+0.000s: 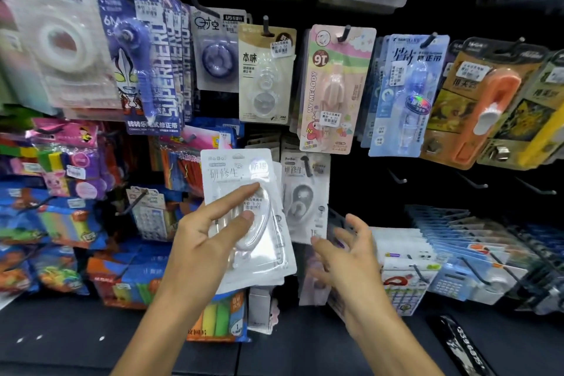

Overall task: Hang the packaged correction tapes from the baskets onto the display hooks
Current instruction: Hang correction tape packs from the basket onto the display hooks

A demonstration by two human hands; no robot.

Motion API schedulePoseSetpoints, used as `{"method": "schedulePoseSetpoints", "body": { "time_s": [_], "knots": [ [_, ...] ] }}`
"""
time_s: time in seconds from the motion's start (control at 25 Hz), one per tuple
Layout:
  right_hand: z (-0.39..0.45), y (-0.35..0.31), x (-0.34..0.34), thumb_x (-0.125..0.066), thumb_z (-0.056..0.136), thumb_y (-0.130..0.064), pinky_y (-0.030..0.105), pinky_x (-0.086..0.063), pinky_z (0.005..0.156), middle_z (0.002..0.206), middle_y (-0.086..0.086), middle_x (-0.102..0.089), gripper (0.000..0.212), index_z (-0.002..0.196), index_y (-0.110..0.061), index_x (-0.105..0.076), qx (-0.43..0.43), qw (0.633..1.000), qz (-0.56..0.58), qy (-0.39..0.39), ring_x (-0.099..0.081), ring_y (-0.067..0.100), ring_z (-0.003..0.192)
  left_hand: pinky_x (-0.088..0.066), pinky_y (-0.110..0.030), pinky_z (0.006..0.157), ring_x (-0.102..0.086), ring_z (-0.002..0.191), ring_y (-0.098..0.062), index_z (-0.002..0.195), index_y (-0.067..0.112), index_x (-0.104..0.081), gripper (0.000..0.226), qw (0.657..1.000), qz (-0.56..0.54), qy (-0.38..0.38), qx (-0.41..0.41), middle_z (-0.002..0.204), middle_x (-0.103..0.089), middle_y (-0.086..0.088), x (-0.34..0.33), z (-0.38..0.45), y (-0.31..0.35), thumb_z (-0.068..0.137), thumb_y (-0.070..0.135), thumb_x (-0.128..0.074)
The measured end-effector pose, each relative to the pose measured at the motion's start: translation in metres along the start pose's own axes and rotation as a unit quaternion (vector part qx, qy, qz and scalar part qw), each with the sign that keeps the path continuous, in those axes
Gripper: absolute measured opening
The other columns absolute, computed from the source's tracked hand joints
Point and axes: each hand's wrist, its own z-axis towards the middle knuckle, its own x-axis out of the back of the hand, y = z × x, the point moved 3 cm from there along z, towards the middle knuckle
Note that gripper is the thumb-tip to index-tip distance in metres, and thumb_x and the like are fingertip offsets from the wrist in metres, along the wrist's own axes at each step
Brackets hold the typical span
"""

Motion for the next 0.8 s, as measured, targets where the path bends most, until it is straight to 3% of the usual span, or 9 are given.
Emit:
{"method": "schedulePoseSetpoints", "body": {
  "time_s": [0.08, 0.2, 0.32, 0.4, 0.48, 0.6, 0.68, 0.72, 0.8],
  "knots": [
    [-0.013, 0.002, -0.008, -0.078, 0.082, -0.051, 0.031, -0.055, 0.089, 0.130, -0.021, -0.061, 0.048, 0.122, -0.046, -0.053, 0.019, 0.997, 0.007, -0.068, -0.066, 0.002, 0.104, -0.044, -0.010, 0.097, -0.051, 0.122, 0.021, 0.111, 0.060, -0.070, 0.036, 1.000, 0.003, -0.027, 0.003, 0.124, -0.063, 0.040, -0.008, 0.000, -0.003, 0.084, 0.037, -0.072],
    [-0.027, 0.004, -0.020, -0.086, 0.071, -0.052, 0.030, -0.062, 0.076, 0.111, -0.002, -0.077, 0.051, 0.115, -0.037, -0.065, 0.041, 0.986, 0.031, -0.161, -0.075, 0.016, 0.098, -0.046, -0.010, 0.101, -0.050, 0.123, 0.021, 0.121, 0.063, -0.062, 0.053, 0.997, 0.038, -0.066, 0.004, 0.126, -0.057, 0.047, -0.020, -0.002, -0.007, 0.071, 0.051, -0.076],
    [-0.021, -0.002, -0.015, -0.082, 0.080, -0.040, 0.031, -0.058, 0.056, 0.090, 0.007, -0.079, 0.034, 0.103, -0.020, -0.069, 0.010, 0.994, 0.059, -0.090, -0.076, 0.022, 0.073, -0.042, -0.002, 0.097, -0.043, 0.127, 0.024, 0.135, 0.074, -0.038, 0.075, 0.995, 0.000, -0.097, 0.010, 0.133, -0.047, 0.051, -0.024, -0.003, -0.006, 0.075, 0.050, -0.076],
    [-0.017, -0.002, -0.006, -0.070, 0.092, -0.030, 0.027, -0.046, 0.042, 0.081, 0.012, -0.076, 0.016, 0.100, -0.016, -0.067, -0.011, 0.995, 0.091, -0.048, -0.065, 0.019, 0.053, -0.050, -0.017, 0.102, -0.050, 0.133, 0.007, 0.135, 0.078, -0.029, 0.083, 0.994, -0.044, -0.097, 0.015, 0.145, -0.053, 0.030, -0.025, -0.006, -0.006, 0.080, 0.037, -0.078],
    [-0.017, 0.002, 0.006, -0.065, 0.097, -0.029, 0.026, -0.041, 0.041, 0.075, 0.015, -0.071, 0.009, 0.093, -0.023, -0.072, -0.003, 0.995, 0.098, -0.007, -0.056, 0.020, 0.049, -0.058, -0.034, 0.097, -0.062, 0.126, -0.008, 0.130, 0.081, -0.032, 0.086, 0.997, -0.039, -0.058, 0.014, 0.137, -0.064, 0.013, -0.025, -0.007, -0.007, 0.087, 0.020, -0.075],
    [-0.021, 0.012, 0.023, -0.066, 0.095, -0.030, 0.020, -0.037, 0.037, 0.060, 0.010, -0.059, 0.022, 0.078, -0.020, -0.075, 0.008, 0.997, 0.068, 0.042, -0.047, 0.012, 0.044, -0.053, -0.049, 0.103, -0.062, 0.122, -0.006, 0.123, 0.077, -0.044, 0.079, 0.998, -0.010, 0.049, 0.031, 0.129, -0.066, 0.020, -0.016, -0.007, -0.007, 0.093, 0.009, -0.069],
    [-0.025, 0.018, 0.030, -0.066, 0.094, -0.032, 0.020, -0.035, 0.039, 0.051, 0.004, -0.053, 0.029, 0.070, -0.017, -0.072, 0.000, 0.998, 0.035, 0.047, -0.044, 0.010, 0.042, -0.041, -0.047, 0.114, -0.047, 0.127, 0.015, 0.121, 0.072, -0.050, 0.068, 0.994, 0.010, 0.107, 0.033, 0.131, -0.054, 0.040, -0.006, -0.006, -0.006, 0.096, 0.011, -0.067],
    [-0.026, 0.021, 0.031, -0.066, 0.094, -0.033, 0.022, -0.035, 0.042, 0.050, 0.003, -0.050, 0.033, 0.067, -0.014, -0.069, -0.002, 0.999, 0.017, 0.043, -0.043, 0.012, 0.044, -0.038, -0.046, 0.117, -0.042, 0.129, 0.018, 0.121, 0.069, -0.051, 0.064, 0.992, 0.012, 0.126, 0.030, 0.133, -0.050, 0.041, -0.001, -0.004, -0.005, 0.096, 0.012, -0.067],
    [-0.027, 0.023, 0.025, -0.067, 0.095, -0.033, 0.027, -0.035, 0.051, 0.055, 0.009, -0.045, 0.039, 0.070, -0.003, -0.061, -0.007, 1.000, 0.014, 0.022, -0.038, 0.018, 0.052, -0.034, -0.043, 0.118, -0.038, 0.138, 0.008, 0.119, 0.067, -0.054, 0.061, 0.990, 0.013, 0.142, 0.020, 0.143, -0.048, 0.032, 0.002, -0.003, -0.005, 0.096, 0.012, -0.067]
  ]
}}
